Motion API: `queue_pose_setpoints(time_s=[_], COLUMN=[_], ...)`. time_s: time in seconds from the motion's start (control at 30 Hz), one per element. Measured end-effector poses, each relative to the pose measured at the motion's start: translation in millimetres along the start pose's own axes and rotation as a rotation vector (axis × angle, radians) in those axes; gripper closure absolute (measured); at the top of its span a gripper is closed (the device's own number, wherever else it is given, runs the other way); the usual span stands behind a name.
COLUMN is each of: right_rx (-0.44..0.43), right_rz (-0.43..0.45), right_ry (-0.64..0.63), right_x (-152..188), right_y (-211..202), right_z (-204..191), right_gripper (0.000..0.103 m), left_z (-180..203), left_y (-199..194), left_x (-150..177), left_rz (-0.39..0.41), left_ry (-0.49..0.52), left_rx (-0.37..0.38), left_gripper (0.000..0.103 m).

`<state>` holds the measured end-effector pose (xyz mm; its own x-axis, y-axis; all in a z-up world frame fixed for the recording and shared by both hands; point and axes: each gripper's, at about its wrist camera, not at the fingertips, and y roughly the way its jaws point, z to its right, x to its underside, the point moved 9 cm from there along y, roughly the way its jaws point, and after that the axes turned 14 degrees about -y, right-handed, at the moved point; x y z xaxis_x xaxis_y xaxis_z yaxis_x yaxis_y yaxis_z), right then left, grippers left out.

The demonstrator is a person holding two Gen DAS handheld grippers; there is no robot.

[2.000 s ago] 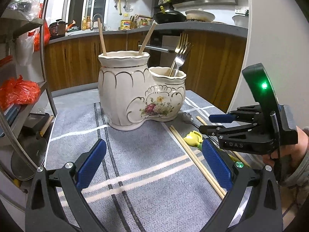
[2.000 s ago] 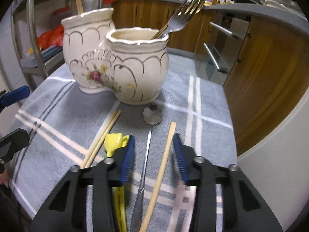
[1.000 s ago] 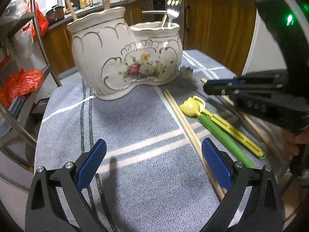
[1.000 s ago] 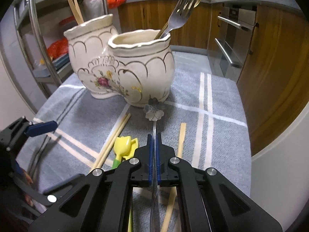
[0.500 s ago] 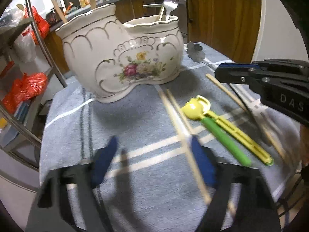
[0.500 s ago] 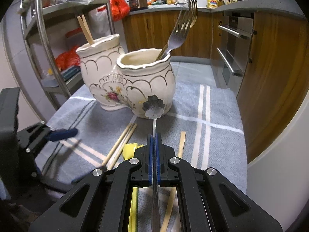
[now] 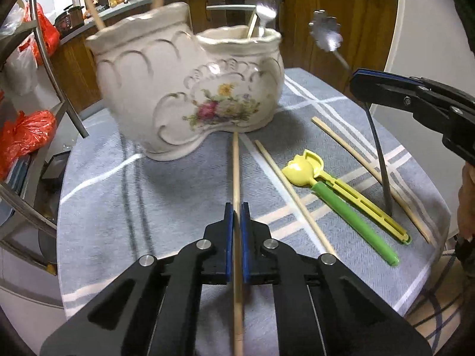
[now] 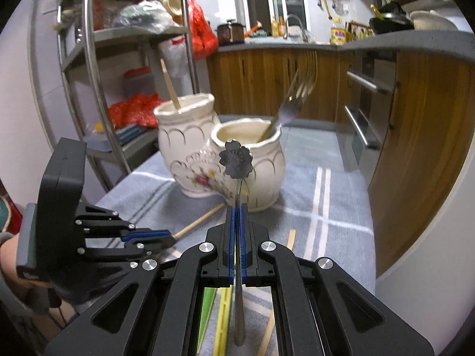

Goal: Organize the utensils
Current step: 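Grasp a wooden chopstick from the cloth with the left tool, then lower the chopstick into the tall cup while the right tool drops the spoon into the small cup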

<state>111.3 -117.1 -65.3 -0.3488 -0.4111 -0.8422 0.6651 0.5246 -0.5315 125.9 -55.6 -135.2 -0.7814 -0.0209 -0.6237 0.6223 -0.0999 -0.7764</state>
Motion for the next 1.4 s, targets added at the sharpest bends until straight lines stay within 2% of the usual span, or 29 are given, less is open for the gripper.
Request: queue_pose_setpoints(time_s=[0.2,0.37,0.53,0.67,0.77,0.97,1.27,1.4], right_rx=[0.029,0.061,0.068,0.087,0.105,0.180,0.176,0.173], right_rz=[0.070,0.115,0.120,0.159,0.201,0.264,0.395,0.403], right_ry=[0.006,0.006,-0.001,-0.008,-0.007,-0.006,0.092,0.105], right_x=[-10.9,-19.6,-22.7,-32.9,-46.0,-79.0,-126.4,-130.9], right_y=[-10.1,-16.5,-12.6,-20.6,-27.5,-31.1,-29.8,-11.0], right_z=[2.9,3.0,0.0,-1.2,-1.5,12.4,46.2,51.6], right_gripper=[0.101,0.101,0.101,0.101,0.101,0.101,0.101,0.101], left_z=[-1.9,-7.9,-15.0,-29.7,-40.5,-50.3,-53.9,-46.7], left_y=[-39.9,-74.1,-99.5,-123.9,-130.7,-128.6,-132.0,-113.7], left_x=[-1.0,-6.5,-22.3,-36.8,-54.5,-99.5,-171.8,-199.4], left_rz=[0.138,0.299,0.399,0.487,0.539,0.589,0.703,0.722], left_ry=[0.073,0.132,0.118,0.056,0.016,-0.036,-0.119,-0.126], left_rx=[0.078,0.118,0.166,0.202,0.214,0.250,0.340,0.323], left_gripper=[0.098,0.098,0.098,0.098,0.098,0.098,0.098,0.098])
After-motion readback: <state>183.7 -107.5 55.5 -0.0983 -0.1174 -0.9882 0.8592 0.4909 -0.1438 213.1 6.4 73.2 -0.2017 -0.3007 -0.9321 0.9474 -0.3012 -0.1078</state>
